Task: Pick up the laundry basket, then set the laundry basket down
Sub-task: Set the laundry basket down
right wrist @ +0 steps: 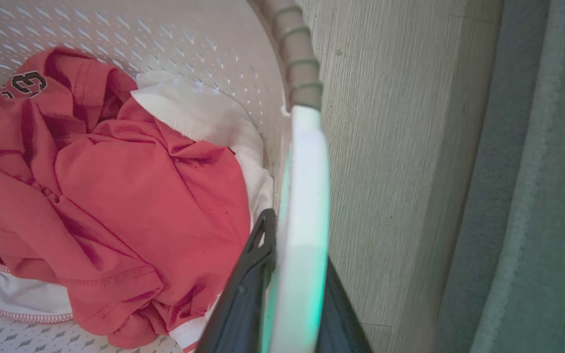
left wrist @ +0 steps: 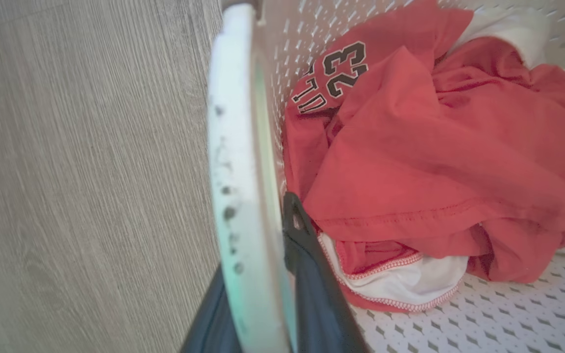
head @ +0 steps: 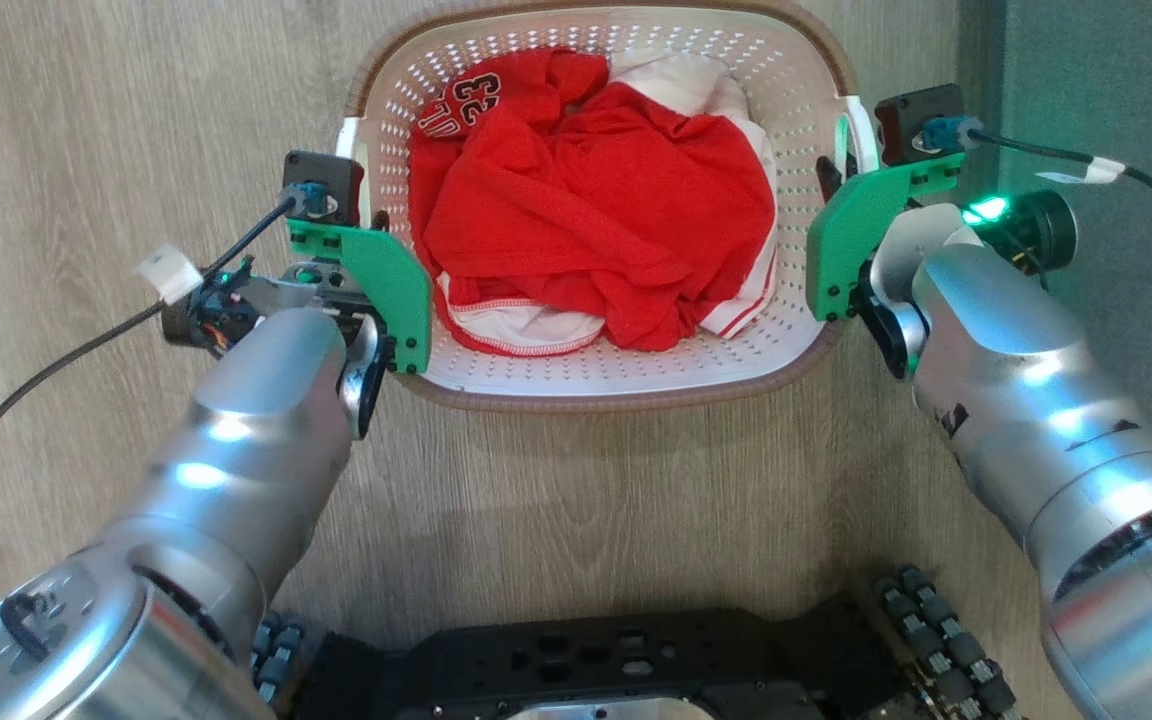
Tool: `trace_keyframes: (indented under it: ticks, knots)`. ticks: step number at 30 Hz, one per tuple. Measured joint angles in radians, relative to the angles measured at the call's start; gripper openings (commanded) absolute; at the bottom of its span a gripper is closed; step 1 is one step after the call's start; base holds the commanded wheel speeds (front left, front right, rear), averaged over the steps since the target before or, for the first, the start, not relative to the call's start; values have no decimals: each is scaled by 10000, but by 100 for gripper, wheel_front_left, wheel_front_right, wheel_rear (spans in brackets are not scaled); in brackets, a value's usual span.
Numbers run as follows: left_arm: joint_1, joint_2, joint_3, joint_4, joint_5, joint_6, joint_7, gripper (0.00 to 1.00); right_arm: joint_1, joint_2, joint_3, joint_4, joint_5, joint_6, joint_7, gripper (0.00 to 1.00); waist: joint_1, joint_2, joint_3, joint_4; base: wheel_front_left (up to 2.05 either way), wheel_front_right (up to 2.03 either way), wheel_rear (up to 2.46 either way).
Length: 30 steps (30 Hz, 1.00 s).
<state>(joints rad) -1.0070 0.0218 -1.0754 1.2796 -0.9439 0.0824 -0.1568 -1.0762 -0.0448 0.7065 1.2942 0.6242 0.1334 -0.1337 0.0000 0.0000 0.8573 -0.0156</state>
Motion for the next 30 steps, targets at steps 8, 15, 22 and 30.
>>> trace_keyframes:
  ticks: [8,15,22,30]
  knots:
    - [-24,59,-54,59,-12,211,234,100,-82,-171,29,8,-174,0,-13,48,0,0,9,-4,0,0,0]
    - [-22,96,-54,81,-13,240,215,100,-83,-182,46,10,-174,0,-102,100,0,0,-69,-20,0,0,0]
    - [0,167,-50,102,-113,249,-128,100,-82,-184,75,15,-209,0,-353,100,1,0,-409,-69,0,0,0]
    - [48,207,199,107,-232,50,-788,100,-76,-182,59,-4,-234,0,-798,100,0,0,-1158,-95,0,0,0]
